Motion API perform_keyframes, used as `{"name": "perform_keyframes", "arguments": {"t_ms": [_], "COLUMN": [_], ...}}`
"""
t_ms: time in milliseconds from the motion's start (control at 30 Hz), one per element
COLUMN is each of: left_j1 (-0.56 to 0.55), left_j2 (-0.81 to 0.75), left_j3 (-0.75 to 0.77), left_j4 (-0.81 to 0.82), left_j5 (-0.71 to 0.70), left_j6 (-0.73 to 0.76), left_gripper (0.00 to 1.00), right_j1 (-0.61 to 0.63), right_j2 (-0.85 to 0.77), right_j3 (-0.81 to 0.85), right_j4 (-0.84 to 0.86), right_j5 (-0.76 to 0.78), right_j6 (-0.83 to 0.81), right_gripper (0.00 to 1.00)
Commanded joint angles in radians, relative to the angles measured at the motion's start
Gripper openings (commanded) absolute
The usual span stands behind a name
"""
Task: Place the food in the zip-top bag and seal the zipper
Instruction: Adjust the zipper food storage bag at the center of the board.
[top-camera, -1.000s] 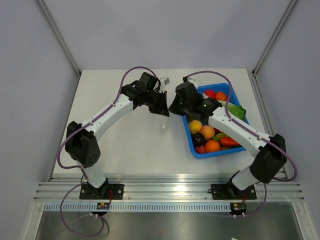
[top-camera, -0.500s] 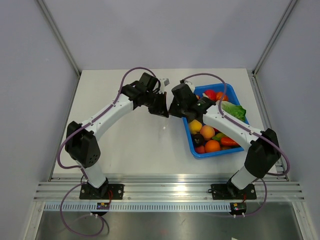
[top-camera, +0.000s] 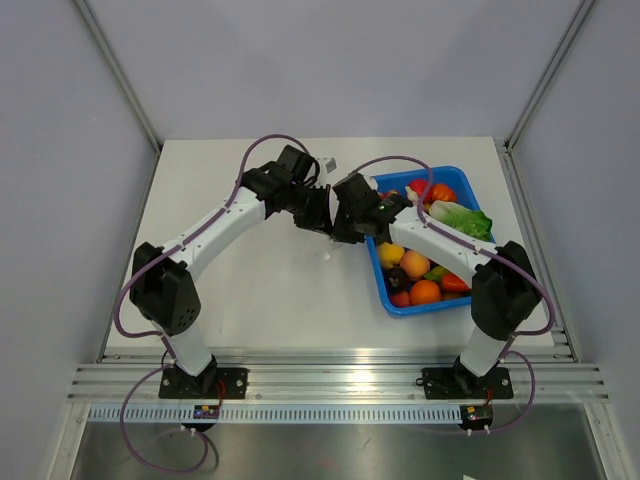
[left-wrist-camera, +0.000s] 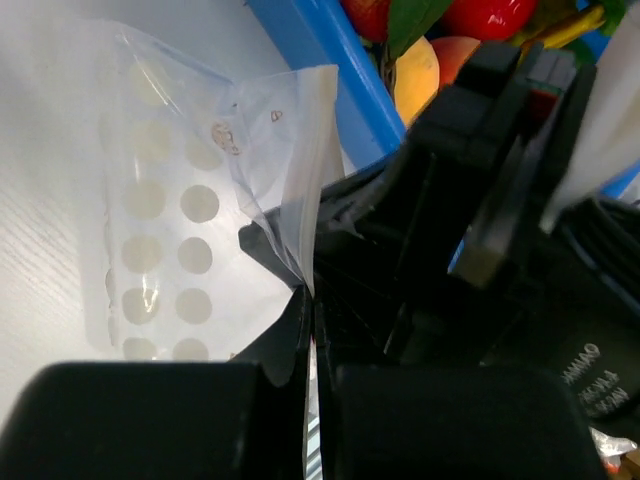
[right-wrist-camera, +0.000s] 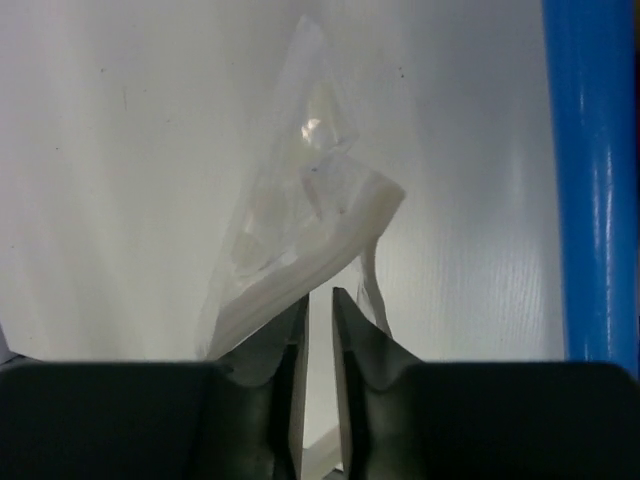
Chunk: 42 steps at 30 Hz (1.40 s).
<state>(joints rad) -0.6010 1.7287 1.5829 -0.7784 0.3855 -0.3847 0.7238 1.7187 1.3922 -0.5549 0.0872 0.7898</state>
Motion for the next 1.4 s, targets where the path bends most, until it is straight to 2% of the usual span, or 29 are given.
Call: {"name": "perform_keyframes", "arguments": {"t_ms": [0, 67, 233, 367, 433, 733, 800, 900, 1133, 1367], "left_j1": [0.003, 0.007, 0.009, 0.012, 0.012, 0.014, 0.014, 0.018, 0.024, 0.024], "left_j2": [-0.061, -0.067, -0.086, -0.093, -0.098, -0.115, -0.113, -0.104, -0.089, -0.101], "left_j3": [0.02, 0.014, -0.017, -0.044, -0.06, -0.103, -0.109, -0.115, -0.136, -0.179], "left_j4": [0.056, 0.053, 0.05, 0.047, 0.047, 0.034, 0.036, 0.051, 0.08, 0.102], "left_j5": [0.029, 0.027, 0.024, 0.021, 0.02, 0.003, 0.0, -0.014, -0.01, -0.007], "left_j6": [0.003, 0.004, 0.01, 0.017, 0.021, 0.052, 0.055, 0.06, 0.079, 0.079], "left_gripper": [0.0, 0.0, 0.0, 0.0, 0.0, 0.0, 0.0, 0.0, 0.0, 0.0], "right_j1": [0.011, 0.011, 0.012, 0.012, 0.012, 0.011, 0.012, 0.016, 0.014, 0.02], "right_j2": [0.028, 0.035, 0.028, 0.022, 0.024, 0.048, 0.027, -0.022, -0.022, -0.025], "right_j3": [0.053, 0.05, 0.051, 0.065, 0.079, 0.114, 0.105, 0.054, 0.063, 0.061], "right_j4": [-0.016, -0.02, -0.033, -0.066, -0.08, -0.137, -0.105, -0.033, -0.045, -0.022], "right_j5": [-0.003, 0.009, 0.048, 0.094, 0.117, 0.171, 0.154, 0.129, 0.14, 0.115], "right_j6": [0.006, 0.014, 0.023, 0.011, 0.005, -0.021, -0.023, -0.009, -0.014, -0.011], "right_gripper": [0.25, 0.34, 0.48, 0.51, 0.57, 0.59, 0.63, 0.63, 0.59, 0.63]}}
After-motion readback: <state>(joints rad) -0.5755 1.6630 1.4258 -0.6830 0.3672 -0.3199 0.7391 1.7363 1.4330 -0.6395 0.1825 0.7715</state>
